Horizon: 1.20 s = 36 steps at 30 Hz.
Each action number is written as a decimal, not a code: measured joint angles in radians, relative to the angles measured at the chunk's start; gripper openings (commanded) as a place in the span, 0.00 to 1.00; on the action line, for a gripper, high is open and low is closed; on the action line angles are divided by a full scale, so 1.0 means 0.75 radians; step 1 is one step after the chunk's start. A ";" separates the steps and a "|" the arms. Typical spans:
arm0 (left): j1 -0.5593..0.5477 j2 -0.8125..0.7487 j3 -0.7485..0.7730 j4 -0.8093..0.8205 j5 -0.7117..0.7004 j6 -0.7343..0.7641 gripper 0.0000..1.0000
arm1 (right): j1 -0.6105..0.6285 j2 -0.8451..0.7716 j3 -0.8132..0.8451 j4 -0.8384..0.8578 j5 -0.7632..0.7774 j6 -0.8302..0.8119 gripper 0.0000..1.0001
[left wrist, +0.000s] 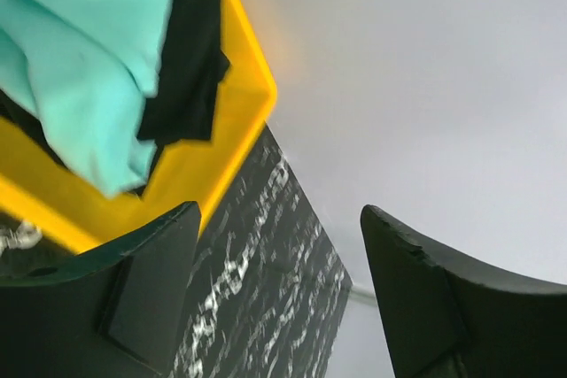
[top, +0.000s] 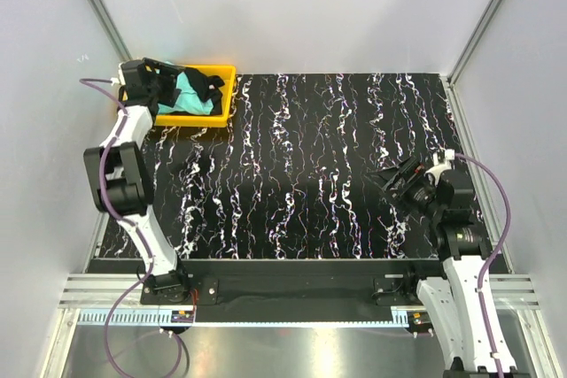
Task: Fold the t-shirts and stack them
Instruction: Grab the tshirt from the pile
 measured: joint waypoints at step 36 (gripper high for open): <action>0.117 0.699 0.381 0.338 0.026 -0.394 0.01 | 0.000 0.453 0.251 -0.063 0.428 -0.249 1.00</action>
